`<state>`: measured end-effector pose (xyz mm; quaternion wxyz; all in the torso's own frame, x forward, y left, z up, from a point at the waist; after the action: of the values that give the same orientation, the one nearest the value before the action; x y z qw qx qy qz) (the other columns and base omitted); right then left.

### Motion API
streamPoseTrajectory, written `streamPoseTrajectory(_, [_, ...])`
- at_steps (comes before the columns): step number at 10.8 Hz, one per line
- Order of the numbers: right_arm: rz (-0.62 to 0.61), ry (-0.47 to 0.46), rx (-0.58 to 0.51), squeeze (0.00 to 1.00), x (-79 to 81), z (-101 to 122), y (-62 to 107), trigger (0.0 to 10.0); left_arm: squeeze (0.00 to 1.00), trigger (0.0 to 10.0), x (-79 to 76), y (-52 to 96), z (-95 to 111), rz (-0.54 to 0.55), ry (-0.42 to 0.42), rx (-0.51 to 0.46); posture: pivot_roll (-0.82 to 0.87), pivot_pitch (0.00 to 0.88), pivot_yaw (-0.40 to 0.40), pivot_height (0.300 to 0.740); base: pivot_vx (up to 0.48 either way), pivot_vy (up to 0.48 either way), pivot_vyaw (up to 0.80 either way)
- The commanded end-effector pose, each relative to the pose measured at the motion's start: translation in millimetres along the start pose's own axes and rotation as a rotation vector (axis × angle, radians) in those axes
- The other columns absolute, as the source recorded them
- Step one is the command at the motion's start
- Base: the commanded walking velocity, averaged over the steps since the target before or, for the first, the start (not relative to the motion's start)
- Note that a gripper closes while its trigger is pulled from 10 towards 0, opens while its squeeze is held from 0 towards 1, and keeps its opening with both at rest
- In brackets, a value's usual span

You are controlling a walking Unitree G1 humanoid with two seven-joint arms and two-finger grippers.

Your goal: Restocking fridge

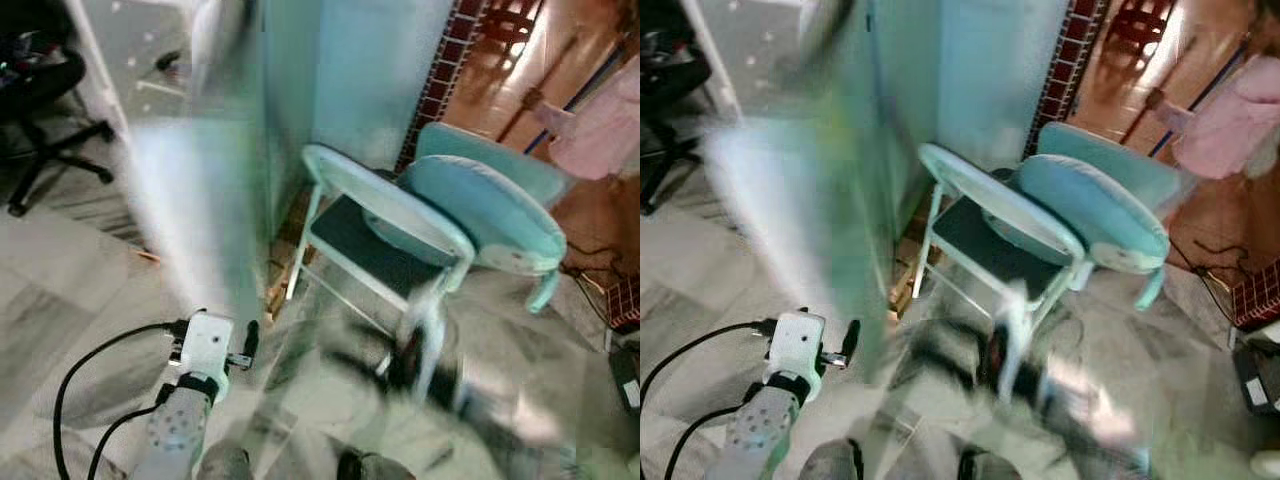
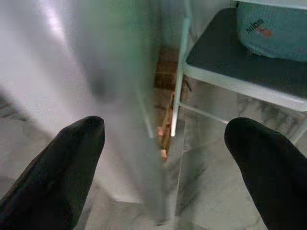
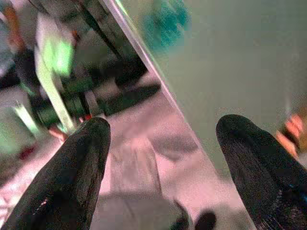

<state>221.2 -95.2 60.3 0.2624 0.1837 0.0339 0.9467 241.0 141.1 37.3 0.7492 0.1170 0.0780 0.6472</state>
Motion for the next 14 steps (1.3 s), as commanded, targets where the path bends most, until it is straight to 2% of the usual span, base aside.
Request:
streamPoseTrajectory(1, [-0.038, 0.048, 0.019, 0.00, -2.6, -2.9, 0.2, 10.0, 0.00, 10.0, -0.7, -0.3, -2.3, 0.003, 0.009, 0.010, 0.15, 0.077, -0.045, 0.740, 0.000, 0.000, 0.00])
streamPoseTrajectory(2, [-0.089, 0.027, 0.046, 0.00, -4.4, -6.6, 3.2, 10.0, 0.00, 10.0, 7.0, -0.6, 2.5, 0.069, 0.015, -0.020, 0.15, 0.078, -0.044, 0.740, 0.000, 0.000, 0.00])
streamPoseTrajectory(3, [-0.148, 0.061, 0.047, 0.00, -10.6, -5.9, 4.7, 10.0, 0.00, 10.0, 13.5, -0.3, 6.6, 0.118, 0.029, -0.045, 0.15, 0.079, -0.045, 0.740, 0.000, 0.000, 0.00])
streamPoseTrajectory(4, [-0.304, 0.161, -0.019, 0.00, -29.1, 4.4, 7.0, 10.0, 0.00, 10.0, 16.7, -1.1, 10.1, 0.143, 0.037, -0.064, 0.15, 0.082, -0.062, 0.740, 0.000, 0.000, 0.00])
streamPoseTrajectory(5, [-0.610, 0.188, -0.142, 0.00, -60.5, 22.8, 21.9, 10.0, 0.00, 10.0, 13.5, -7.0, 19.8, 0.115, 0.018, -0.110, 0.16, 0.085, -0.077, 0.740, 0.000, 0.000, 0.00])
streamPoseTrajectory(6, [-0.737, 0.183, -0.185, 0.00, -70.4, 29.4, 31.8, 10.0, 0.00, 10.0, 11.6, -12.0, 28.5, 0.103, -0.009, -0.152, 0.15, 0.083, -0.078, 0.740, 0.000, 0.334, 0.00])
streamPoseTrajectory(7, [-0.789, 0.184, -0.200, 0.00, -73.4, 31.7, 36.2, 10.0, 0.00, 10.0, 11.8, -14.0, 32.8, 0.106, -0.020, -0.171, 0.15, 0.081, -0.076, 0.740, 0.000, 0.465, 0.00])
streamPoseTrajectory(8, [-0.949, 0.182, -0.223, 0.00, -82.4, 32.5, 49.8, 10.0, 0.00, 10.0, 14.1, -20.4, 40.0, 0.127, -0.033, -0.201, 0.14, 0.075, -0.068, 0.740, 0.000, 0.435, 0.00])
streamPoseTrajectory(9, [-1.049, 0.189, -0.235, 0.00, -88.5, 33.5, 58.4, 10.0, 0.00, 10.0, 17.6, -24.3, 43.7, 0.146, -0.039, -0.211, 0.14, 0.074, -0.062, 0.740, -0.255, 0.412, 0.00])
streamPoseTrajectory(10, [-1.110, 0.125, -0.271, 0.00, -96.4, 38.1, 63.9, 10.0, 0.00, 10.0, 21.6, -28.2, 49.2, 0.170, -0.083, -0.230, 0.13, 0.076, -0.047, 0.740, -0.255, 0.409, 0.00])
streamPoseTrajectory(11, [-1.116, 0.208, -0.257, 0.00, -102.6, 50.9, 67.0, 10.0, 0.00, 10.0, 27.9, -28.7, 57.7, 0.199, -0.073, -0.249, 0.14, 0.100, -0.035, 0.740, -0.251, 0.412, 0.00])
streamPoseTrajectory(12, [-1.120, 0.217, -0.233, 0.00, -108.8, 55.6, 70.6, 10.0, 0.00, 10.0, 31.2, -28.4, 62.1, 0.206, -0.081, -0.261, 0.15, 0.109, -0.034, 0.740, -0.255, 0.409, 0.00])
streamPoseTrajectory(13, [-1.137, 0.147, -0.206, 0.00, -111.0, 50.5, 73.5, 10.0, 0.00, 10.0, 34.2, -26.7, 59.1, 0.209, -0.088, -0.255, 0.14, 0.102, -0.024, 0.740, -0.244, 0.416, 0.00])
streamPoseTrajectory(14, [-1.156, 0.081, -0.182, 0.00, -109.5, 45.3, 69.2, 10.0, 0.00, 10.0, 35.8, -28.1, 52.6, 0.215, -0.083, -0.233, 0.13, 0.092, -0.017, 0.740, -0.244, 0.416, 0.00])
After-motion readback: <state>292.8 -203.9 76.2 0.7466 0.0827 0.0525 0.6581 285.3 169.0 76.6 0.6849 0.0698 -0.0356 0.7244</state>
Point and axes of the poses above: a point about 5 cm out from each wrist's last joint towards the gripper, its own y axis pointing back from the gripper into the wrist, its own z axis along the axis of the wrist's last joint, x = y × z, the point moved 3 cm from there along -y, pointing out of the wrist towards the gripper, and after that the axes turned 7 degrees about y, right-handed, at the moved point
